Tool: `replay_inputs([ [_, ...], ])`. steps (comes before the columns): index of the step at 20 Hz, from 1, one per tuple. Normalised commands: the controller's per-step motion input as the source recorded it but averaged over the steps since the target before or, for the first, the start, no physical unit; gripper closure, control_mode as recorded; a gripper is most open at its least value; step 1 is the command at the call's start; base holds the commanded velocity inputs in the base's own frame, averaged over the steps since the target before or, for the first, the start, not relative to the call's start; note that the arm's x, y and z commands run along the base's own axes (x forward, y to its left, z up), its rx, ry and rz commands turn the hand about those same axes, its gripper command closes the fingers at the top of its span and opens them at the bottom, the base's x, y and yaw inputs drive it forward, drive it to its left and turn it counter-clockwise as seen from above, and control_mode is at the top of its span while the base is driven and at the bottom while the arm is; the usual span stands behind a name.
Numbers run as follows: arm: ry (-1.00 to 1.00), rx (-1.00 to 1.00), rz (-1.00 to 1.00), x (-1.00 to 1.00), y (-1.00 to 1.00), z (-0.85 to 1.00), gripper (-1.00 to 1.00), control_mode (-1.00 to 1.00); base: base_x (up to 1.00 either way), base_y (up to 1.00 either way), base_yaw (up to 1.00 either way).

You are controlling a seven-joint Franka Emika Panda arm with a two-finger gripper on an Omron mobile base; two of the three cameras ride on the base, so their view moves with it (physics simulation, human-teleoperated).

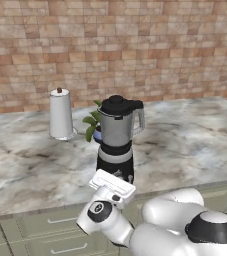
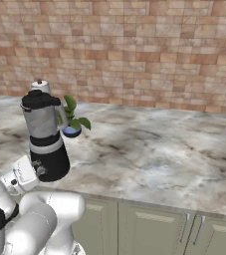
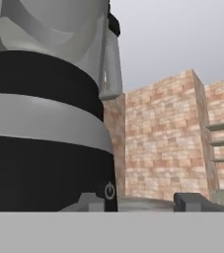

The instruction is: Open the blender lid, put the banana in the blender, close the lid, and start the blender.

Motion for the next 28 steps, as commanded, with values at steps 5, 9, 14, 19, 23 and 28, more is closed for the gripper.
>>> replay_inputs([
  [5,-0.03,0.0,0.0,-0.01,-0.03,0.35,-1.0,-1.0,0.0,0.0,0.0],
  [9,-0.06,0.0,0.0,-0.2,-0.11,0.43,-1.0,-1.0,0.0,0.0,0.0],
  [14,-0.12,0.0,0.0,-0.72,-0.09,0.49,-1.0,-1.0,0.0,0.0,0.0],
  [19,-0.17,0.0,0.0,-0.68,0.0,0.66,-1.0,-1.0,0.0,0.0,0.0],
  [23,-0.17,0.0,0.0,-0.58,0.0,0.74,-1.0,-1.0,0.0,0.0,0.0],
  [28,-0.16,0.0,0.0,-0.57,0.0,0.69,-1.0,-1.0,0.0,0.0,0.0],
])
